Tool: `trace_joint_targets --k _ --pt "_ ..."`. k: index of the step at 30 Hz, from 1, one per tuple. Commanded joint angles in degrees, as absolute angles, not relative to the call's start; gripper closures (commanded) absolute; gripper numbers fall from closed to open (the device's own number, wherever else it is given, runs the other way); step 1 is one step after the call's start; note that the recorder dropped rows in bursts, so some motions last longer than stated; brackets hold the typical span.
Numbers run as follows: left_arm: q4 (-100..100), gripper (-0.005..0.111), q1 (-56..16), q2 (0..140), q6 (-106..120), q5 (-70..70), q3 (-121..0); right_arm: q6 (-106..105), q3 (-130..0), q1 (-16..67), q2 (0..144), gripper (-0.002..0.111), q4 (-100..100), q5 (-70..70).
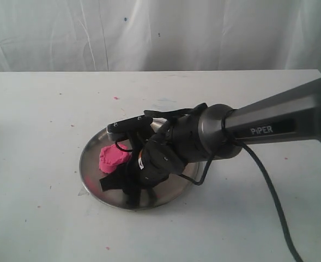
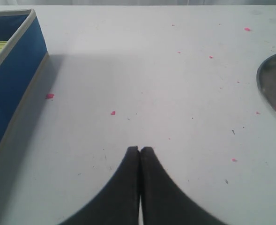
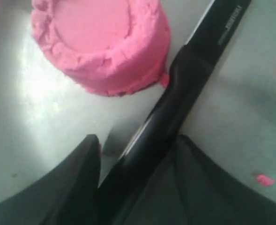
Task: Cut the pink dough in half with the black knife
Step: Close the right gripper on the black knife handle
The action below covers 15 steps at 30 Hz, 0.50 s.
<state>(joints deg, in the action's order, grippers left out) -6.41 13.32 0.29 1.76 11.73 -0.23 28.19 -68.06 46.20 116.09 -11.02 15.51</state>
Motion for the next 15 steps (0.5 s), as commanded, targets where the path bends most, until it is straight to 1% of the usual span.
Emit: trace_joint_targets --k 1,2,7,8,10,15 --pt "-6.8 0.107 12.9 0.0 1.5 11.6 0.0 31.1 -68.2 46.2 116.9 0.061 -13.9 18.1" --pt "-6.8 0.107 12.9 0.0 1.5 11.6 0.0 31.1 -68.2 46.2 116.9 0.064 -13.9 19.2" --pt "-6.8 0.107 12.9 0.0 1.5 11.6 0.0 31.2 -68.2 46.2 117.3 0.099 -13.8 23.6" --pt "-6.8 0.107 12.9 0.0 1.5 11.6 0.0 31.8 -68.2 46.2 117.3 0.104 -13.8 23.6" --pt "-6.8 0.107 12.9 0.0 1.5 11.6 0.0 32.1 -68.2 46.2 117.0 0.107 -13.9 23.2" --pt "-6.8 0.107 12.9 0.0 1.5 11.6 0.0 35.3 -68.2 45.6 114.7 0.107 -17.1 23.1"
